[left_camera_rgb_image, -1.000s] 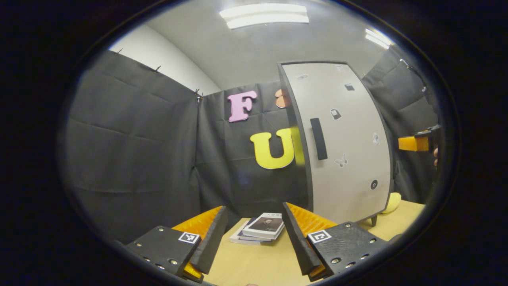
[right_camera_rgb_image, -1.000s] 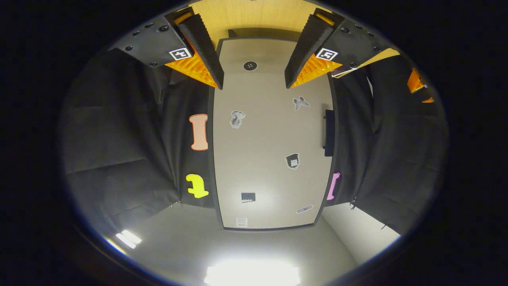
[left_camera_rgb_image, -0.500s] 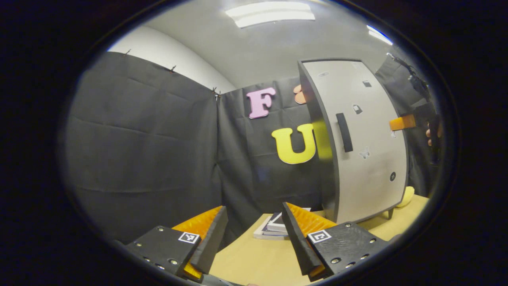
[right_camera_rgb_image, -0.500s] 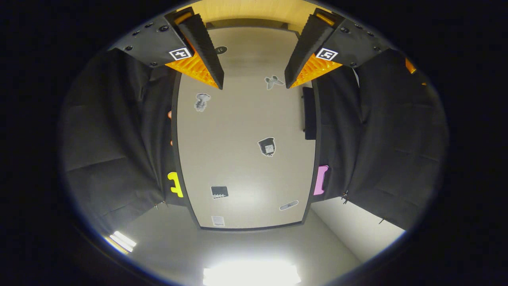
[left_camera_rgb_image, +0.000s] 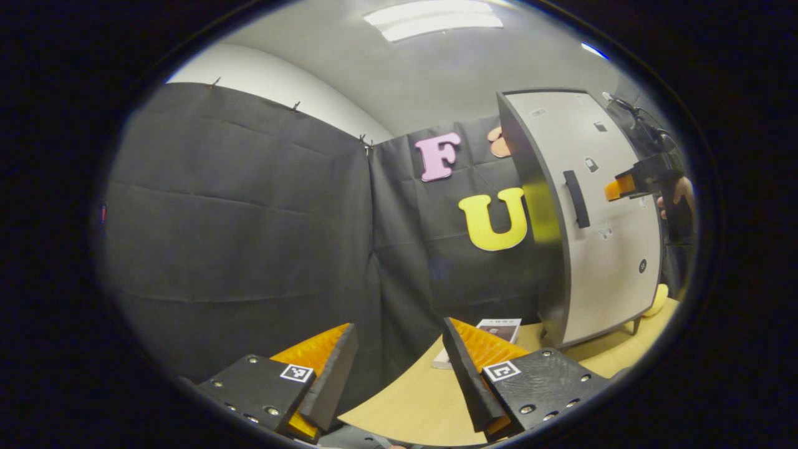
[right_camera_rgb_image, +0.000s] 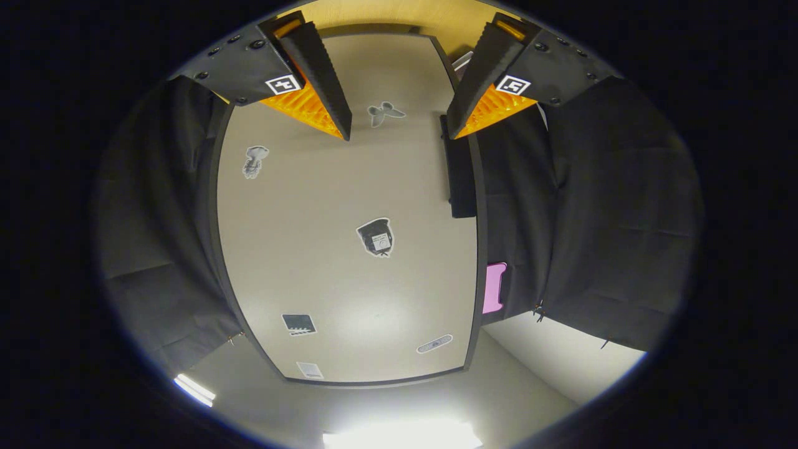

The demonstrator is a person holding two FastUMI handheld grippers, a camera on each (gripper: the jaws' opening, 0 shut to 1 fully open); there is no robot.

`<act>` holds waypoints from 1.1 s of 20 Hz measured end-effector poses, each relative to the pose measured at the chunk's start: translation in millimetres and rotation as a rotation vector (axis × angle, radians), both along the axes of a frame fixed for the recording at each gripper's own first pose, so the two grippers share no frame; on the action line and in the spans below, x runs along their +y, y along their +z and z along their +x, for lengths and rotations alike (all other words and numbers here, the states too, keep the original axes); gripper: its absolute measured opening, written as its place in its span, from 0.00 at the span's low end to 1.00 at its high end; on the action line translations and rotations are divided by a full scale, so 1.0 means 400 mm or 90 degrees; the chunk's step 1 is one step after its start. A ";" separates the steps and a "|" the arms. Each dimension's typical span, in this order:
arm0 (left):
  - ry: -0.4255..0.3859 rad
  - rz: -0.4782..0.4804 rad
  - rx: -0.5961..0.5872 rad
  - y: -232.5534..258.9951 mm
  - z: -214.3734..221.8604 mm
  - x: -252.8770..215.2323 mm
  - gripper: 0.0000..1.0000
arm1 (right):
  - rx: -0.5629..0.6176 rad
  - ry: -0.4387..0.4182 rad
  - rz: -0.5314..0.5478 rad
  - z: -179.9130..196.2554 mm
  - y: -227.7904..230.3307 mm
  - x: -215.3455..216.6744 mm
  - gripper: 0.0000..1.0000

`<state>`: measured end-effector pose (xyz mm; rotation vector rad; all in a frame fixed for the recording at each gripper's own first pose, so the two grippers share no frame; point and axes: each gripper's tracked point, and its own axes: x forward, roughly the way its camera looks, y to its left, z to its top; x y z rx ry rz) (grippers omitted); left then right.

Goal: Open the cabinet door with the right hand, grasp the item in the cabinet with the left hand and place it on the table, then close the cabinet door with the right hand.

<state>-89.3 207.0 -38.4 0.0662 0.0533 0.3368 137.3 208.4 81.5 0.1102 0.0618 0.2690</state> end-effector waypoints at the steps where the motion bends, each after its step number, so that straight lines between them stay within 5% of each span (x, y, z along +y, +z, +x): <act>1: 0.004 -0.002 0.002 -0.006 -0.001 0.010 0.83 | 0.006 0.004 -0.001 0.014 -0.001 0.016 0.98; 10: 0.039 -0.012 0.024 -0.057 -0.028 0.110 0.83 | 0.020 0.029 -0.006 0.109 0.013 0.159 0.98; 12: 0.050 -0.013 0.028 -0.064 -0.040 0.135 0.83 | 0.029 0.027 -0.011 0.126 0.008 0.177 0.78; 16: 0.064 -0.016 0.029 -0.071 -0.057 0.165 0.83 | 0.059 0.042 -0.027 0.147 -0.018 0.217 0.73; 17: 0.066 -0.018 0.029 -0.076 -0.058 0.170 0.83 | 0.052 0.026 -0.030 0.158 -0.015 0.209 0.57; 21: 0.065 -0.027 0.032 -0.087 -0.061 0.170 0.83 | 0.064 0.026 -0.036 0.166 -0.020 0.215 0.29; 22: 0.062 -0.028 0.031 -0.087 -0.060 0.166 0.83 | 0.063 0.027 -0.045 0.165 -0.019 0.213 0.32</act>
